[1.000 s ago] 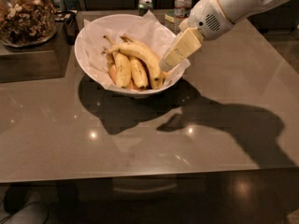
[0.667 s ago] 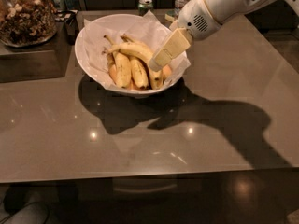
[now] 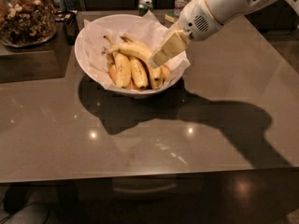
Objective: Pick banana from white bowl
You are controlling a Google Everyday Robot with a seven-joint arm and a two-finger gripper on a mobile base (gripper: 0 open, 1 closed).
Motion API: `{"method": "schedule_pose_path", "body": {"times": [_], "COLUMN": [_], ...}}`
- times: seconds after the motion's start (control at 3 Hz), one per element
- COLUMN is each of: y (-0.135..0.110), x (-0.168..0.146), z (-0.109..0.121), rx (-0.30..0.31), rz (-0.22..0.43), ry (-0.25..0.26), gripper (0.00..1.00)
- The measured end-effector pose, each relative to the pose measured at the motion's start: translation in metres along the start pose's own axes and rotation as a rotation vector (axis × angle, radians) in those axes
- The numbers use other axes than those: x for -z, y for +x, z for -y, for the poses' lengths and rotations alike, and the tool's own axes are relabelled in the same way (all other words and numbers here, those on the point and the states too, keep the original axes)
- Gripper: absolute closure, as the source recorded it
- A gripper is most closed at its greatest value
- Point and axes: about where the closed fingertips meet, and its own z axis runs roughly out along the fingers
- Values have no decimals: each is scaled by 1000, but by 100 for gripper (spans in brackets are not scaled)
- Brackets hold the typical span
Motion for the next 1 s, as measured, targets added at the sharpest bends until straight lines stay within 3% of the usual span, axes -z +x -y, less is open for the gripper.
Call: {"method": "schedule_pose_path", "body": {"times": [0.33,0.67,1.0], "y": [1,-2,-7], "x": [-9,-21,-30], "z": [3,7,12], "rx": [-16,-21,-26], "rz": [0,-14,-24], "ry": [-10,-17,-11], "gripper": [21,23,38]}}
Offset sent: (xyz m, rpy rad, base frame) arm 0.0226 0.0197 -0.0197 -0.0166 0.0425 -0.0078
